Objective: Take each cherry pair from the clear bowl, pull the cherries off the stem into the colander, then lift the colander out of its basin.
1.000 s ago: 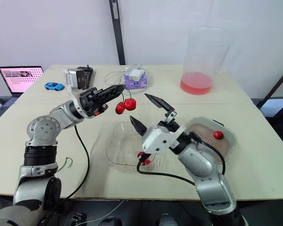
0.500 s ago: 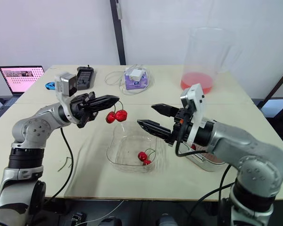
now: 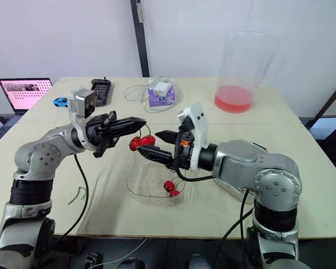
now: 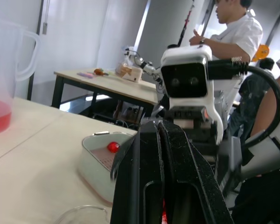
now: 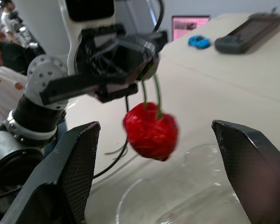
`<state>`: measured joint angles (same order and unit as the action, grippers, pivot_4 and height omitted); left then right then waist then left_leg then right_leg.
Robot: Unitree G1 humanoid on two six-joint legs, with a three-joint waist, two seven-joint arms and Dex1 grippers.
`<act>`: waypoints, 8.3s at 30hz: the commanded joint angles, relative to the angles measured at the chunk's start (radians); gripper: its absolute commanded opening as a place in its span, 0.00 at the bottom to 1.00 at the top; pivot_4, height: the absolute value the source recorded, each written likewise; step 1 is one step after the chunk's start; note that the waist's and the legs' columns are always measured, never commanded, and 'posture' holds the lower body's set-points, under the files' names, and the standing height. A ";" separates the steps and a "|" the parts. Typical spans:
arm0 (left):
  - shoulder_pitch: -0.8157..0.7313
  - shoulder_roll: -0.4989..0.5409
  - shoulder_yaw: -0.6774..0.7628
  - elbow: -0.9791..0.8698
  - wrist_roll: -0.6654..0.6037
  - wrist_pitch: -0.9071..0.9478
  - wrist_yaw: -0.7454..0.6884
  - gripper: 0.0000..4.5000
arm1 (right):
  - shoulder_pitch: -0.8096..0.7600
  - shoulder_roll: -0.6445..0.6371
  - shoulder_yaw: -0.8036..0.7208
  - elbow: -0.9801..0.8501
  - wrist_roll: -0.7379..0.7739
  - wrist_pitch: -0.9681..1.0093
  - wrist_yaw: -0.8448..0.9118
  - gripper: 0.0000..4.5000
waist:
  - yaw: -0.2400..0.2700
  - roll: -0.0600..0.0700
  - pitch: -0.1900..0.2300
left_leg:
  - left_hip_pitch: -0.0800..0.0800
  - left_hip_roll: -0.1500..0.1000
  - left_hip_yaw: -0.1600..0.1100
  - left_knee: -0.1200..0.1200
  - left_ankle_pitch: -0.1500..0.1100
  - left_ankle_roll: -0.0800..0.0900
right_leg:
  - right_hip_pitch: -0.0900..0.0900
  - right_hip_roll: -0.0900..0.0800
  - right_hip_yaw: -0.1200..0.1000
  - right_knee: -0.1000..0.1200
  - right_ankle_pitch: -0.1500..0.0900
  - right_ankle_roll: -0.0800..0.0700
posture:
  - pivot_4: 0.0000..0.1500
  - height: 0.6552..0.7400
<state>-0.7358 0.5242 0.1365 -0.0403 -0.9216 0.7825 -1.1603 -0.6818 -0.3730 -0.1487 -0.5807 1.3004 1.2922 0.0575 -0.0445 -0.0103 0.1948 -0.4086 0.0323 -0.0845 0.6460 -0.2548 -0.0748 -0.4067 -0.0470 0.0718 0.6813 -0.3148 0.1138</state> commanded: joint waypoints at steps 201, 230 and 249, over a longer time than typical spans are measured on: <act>0.089 0.098 0.025 -0.075 0.069 -0.072 0.030 0.00 | 0.008 -0.846 -0.107 0.409 -0.438 -0.253 1.029 0.98 | 0.001 0.002 0.002 | 0.000 0.000 0.002 0.000 -0.003 0.005 | 0.003 0.000 0.000 -0.009 0.000 0.001 | 1.00 0.92; 0.751 0.309 0.307 -0.075 0.159 0.098 0.252 0.13 | -0.316 -0.654 0.177 0.362 -0.415 -0.220 1.198 1.00 | 0.023 0.004 0.005 | -0.001 0.001 0.003 -0.001 -0.004 0.006 | 0.001 -0.001 0.000 -0.010 0.000 0.000 | 1.00 0.92; 0.604 0.477 0.413 -0.230 -0.024 0.029 -0.017 0.99 | -0.228 -0.703 0.165 0.259 -0.446 -0.198 1.167 1.00 | 0.024 0.005 0.005 | -0.001 0.001 0.004 -0.001 -0.004 0.006 | 0.002 -0.002 0.000 -0.010 0.000 0.000 | 1.00 0.92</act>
<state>-0.1232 0.9869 0.5662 -0.2268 -0.9057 0.8022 -1.1310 -0.8991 -1.0626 0.0302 -0.2938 0.8685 1.1205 1.2241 -0.0200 -0.0058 0.2003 -0.4093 0.0329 -0.0807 0.6451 -0.2583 -0.0690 -0.4049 -0.0486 0.0719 0.6712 -0.3143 0.1139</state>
